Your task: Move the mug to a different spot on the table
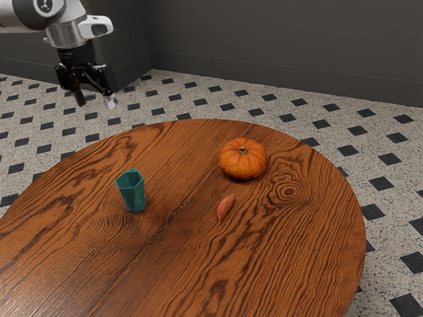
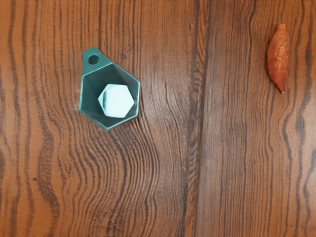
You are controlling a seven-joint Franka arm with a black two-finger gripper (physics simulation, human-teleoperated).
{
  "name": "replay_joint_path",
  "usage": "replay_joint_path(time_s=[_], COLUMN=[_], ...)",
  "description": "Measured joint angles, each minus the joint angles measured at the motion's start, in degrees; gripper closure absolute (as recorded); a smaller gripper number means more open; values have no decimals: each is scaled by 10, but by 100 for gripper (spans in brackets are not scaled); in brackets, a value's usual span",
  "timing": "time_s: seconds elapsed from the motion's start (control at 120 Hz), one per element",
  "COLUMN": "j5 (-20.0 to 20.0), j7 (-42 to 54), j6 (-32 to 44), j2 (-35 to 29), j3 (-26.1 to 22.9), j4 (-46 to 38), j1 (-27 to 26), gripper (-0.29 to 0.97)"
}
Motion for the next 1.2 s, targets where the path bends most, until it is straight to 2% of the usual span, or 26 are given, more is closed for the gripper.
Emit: replay_joint_path(time_s=[0.183, 0.3, 0.35, 0.442, 0.5, 0.733, 0.908, 1.133, 1.2], j5=[1, 1, -1, -3, -5, -21, -49, -89, -98], j7=[14, 21, 23, 27, 27, 27, 14, -91, -127], j6=[12, 33, 44, 63, 76, 130, 154, 161, 161], j2=[9, 39, 58, 87, 101, 168, 244, 289, 318], j3=[0, 0, 0, -1, -1, -2, -5, 1, 1], j4=[-17, -24, -25, -25, -25, -5, 52, 61, 100], j1=[30, 37, 10, -83, -100, -68, -10, 33, 40], gripper=[2, 2, 2, 2, 2, 2, 2, 2, 2])
